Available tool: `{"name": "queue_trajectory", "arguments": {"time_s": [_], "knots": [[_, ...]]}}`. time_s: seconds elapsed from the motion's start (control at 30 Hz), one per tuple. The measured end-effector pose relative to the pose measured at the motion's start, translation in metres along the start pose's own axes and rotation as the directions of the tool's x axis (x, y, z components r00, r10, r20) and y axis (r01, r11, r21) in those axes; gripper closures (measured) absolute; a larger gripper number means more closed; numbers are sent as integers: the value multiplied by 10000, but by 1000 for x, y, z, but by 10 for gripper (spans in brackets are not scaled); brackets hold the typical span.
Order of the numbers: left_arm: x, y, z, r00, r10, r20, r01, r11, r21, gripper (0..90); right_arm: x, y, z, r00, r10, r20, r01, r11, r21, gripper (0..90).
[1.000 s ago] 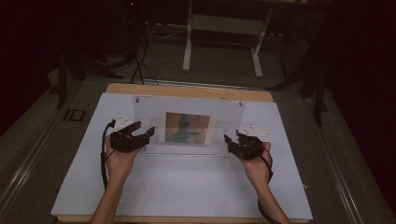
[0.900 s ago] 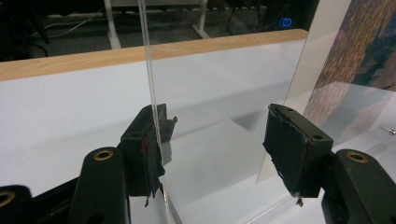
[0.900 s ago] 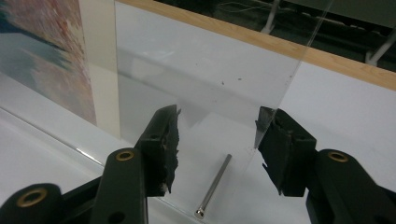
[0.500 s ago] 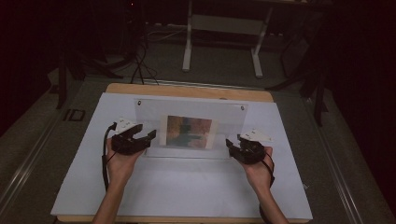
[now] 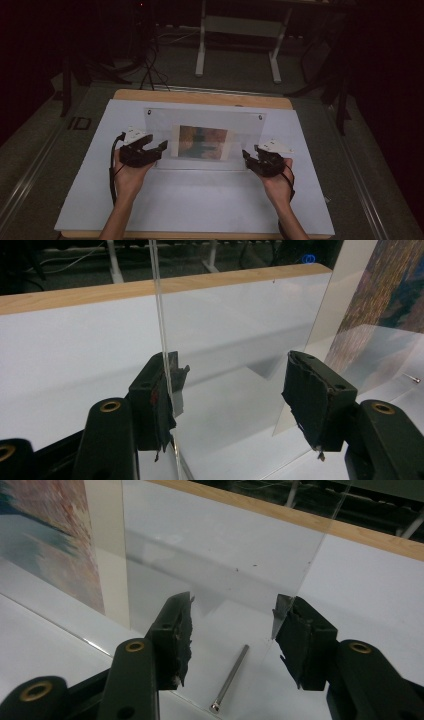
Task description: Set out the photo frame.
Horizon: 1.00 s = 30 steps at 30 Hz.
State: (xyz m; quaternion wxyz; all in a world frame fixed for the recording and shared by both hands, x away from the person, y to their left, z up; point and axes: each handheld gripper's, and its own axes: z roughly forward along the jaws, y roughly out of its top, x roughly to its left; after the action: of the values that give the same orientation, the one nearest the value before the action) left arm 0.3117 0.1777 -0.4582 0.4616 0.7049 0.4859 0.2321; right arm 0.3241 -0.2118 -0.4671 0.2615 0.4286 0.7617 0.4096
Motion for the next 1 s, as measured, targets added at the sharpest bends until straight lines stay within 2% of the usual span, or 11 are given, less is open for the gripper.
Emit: {"name": "queue_trajectory", "arguments": {"time_s": [0.47,0.73,1.0], "knots": [[-2,-3,-5,10000,-35,-35,34,10000,-27,391,0,-2,-4,9995,-248,-171,248,9997,-1,503],[2,-8,-7,9996,93,270,-92,9999,-47,404,1,-5,-5,9990,-361,-278,361,9993,11,509],[4,-8,-7,9986,155,512,-158,9999,60,398,1,-6,-4,9964,-759,-365,759,9971,-16,494]]}}
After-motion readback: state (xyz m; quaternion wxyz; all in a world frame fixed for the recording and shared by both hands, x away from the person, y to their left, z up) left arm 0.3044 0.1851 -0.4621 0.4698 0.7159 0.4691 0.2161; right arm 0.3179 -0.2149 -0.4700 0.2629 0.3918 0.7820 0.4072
